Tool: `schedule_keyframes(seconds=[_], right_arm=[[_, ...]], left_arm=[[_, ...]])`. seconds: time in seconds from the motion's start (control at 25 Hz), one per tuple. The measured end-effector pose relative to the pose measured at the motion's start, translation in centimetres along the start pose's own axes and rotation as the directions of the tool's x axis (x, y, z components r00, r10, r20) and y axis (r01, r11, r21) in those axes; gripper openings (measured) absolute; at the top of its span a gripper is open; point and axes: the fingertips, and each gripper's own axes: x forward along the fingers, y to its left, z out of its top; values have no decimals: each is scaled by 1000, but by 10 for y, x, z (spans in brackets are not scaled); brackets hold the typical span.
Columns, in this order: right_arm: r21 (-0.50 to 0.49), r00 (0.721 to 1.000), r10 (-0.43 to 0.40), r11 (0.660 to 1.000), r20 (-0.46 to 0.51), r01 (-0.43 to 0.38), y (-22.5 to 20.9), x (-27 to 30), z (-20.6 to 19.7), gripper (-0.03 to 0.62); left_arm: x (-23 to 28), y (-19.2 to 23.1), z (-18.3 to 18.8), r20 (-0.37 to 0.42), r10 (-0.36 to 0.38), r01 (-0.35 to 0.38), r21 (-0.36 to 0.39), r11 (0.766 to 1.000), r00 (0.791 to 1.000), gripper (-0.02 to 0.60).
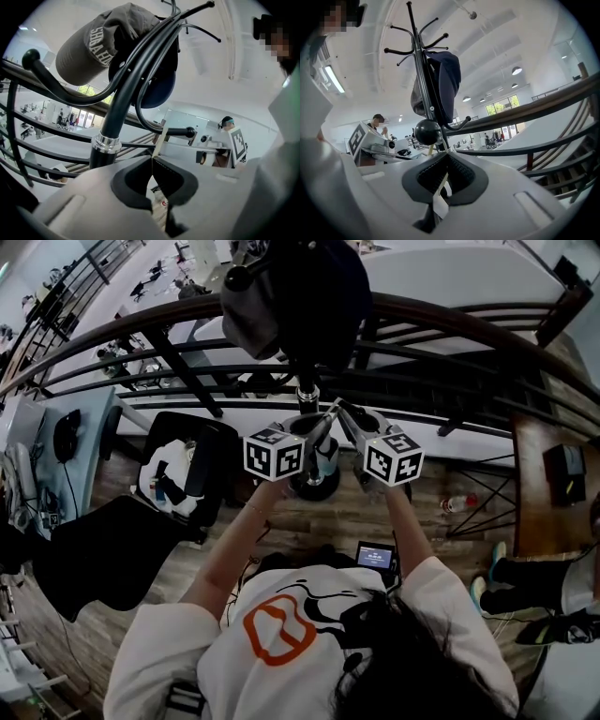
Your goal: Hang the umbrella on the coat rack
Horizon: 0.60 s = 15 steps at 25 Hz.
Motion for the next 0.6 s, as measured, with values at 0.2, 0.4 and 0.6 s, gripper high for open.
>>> schedule_keyframes(seconds=[0.2, 0.4, 0.6], right_arm=[[4, 1000, 0, 1000, -7, 0, 0, 11, -2, 26], [6, 1000, -7, 1000, 1, 7, 0, 24, -2, 26], [2, 1000, -26, 1000, 5, 26, 0, 29, -2, 26]], left_arm=[[-1, 13, 0, -6, 17, -17, 5, 1000, 1000, 2], [1, 24, 1, -25, 25, -24, 41, 999, 999, 6], [7, 25, -3, -35, 7, -5, 58, 998, 999, 6]])
